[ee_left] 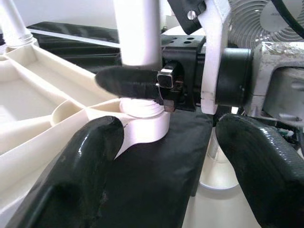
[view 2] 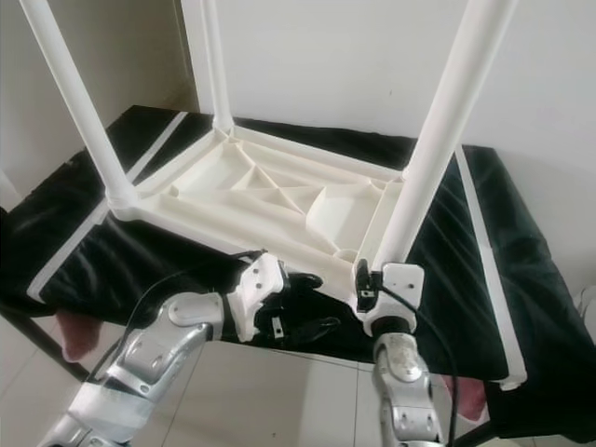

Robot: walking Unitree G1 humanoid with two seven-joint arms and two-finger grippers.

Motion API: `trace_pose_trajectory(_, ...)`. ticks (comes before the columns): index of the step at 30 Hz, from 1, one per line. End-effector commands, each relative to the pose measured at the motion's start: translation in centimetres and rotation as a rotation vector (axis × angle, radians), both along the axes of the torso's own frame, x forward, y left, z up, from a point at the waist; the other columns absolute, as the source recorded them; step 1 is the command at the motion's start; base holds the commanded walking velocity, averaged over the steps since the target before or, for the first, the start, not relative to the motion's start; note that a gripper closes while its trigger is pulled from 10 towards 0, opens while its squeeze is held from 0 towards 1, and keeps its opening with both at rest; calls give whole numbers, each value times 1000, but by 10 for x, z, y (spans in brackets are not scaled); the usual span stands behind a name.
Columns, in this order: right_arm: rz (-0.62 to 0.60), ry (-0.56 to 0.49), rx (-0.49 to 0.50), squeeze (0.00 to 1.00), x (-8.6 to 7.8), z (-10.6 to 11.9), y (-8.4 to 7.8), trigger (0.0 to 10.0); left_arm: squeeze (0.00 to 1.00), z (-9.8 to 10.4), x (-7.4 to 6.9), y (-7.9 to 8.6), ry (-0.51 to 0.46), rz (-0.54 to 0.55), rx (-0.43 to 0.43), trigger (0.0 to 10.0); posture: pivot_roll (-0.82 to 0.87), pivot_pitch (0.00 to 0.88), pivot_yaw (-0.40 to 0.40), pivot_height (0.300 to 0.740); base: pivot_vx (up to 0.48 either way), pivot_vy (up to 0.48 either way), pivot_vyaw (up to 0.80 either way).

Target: Building children table

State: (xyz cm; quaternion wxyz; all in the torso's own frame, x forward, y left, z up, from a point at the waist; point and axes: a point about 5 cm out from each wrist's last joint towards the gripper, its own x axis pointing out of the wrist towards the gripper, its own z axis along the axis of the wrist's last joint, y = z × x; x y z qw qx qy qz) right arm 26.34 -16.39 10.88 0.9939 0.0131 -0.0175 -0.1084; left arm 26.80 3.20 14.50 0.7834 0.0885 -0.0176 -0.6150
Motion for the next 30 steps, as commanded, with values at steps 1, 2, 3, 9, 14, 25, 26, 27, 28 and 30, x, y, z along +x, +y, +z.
trace_pose_trajectory(1, -112, 117, 10, 0, -7, -22, -9, 10000, 0, 0, 1, 2, -9, 31, -3, 10000, -27, 0, -47, 740, 0, 0, 0)
trace_pose_trajectory(2, -112, 117, 10, 0, -7, -22, -9, 10000, 0, 0, 1, 2, -9, 31, -3, 10000, -27, 0, -47, 740, 0, 0, 0)
trace_pose_trajectory(3, -114, 119, 20, 0, -7, -22, -5, 10000, 0, -1, 1, 3, -9, 33, -4, 10000, -29, 0, -45, 740, 0, 0, 0)
trace_pose_trajectory(9, -43, 56, -2, 663, -4, -11, -1, 10000, 0, -1, 1, 1, -13, 27, -1, 10000, -27, 0, -54, 740, 0, 0, 0)
trace_pose_trajectory(14, 1, 30, -15, 1000, -2, -6, -4, 10000, 0, -1, 3, 1, -22, 32, -2, 10000, -30, 0, -58, 740, 0, 0, 0)
trace_pose_trajectory(25, 242, -34, -64, 0, 0, 7, -21, 10000, 0, -6, 3, 2, -20, 50, 3, 10000, -30, 0, -52, 740, 0, 0, 0)
trace_pose_trajectory(26, 242, -34, -64, 0, 0, 7, -21, 10000, 0, -6, 3, 2, -20, 50, 3, 10000, -30, 0, -52, 740, 0, 0, 0)
trace_pose_trajectory(27, 273, -48, -91, 0, 1, 10, -25, 10000, 0, -7, 3, 2, -20, 49, 3, 10000, -30, 0, -49, 740, 0, 0, 0)
trace_pose_trajectory(28, 273, -48, -91, 0, 1, 10, -25, 10000, 0, -7, 3, 2, -20, 49, 3, 10000, -30, 0, -49, 740, 0, 0, 0)
trace_pose_trajectory(30, 345, -60, -107, 0, 7, 13, -28, 10000, 0, -6, 3, 3, -19, 43, 3, 10000, -35, 0, -42, 740, 0, 0, 0)
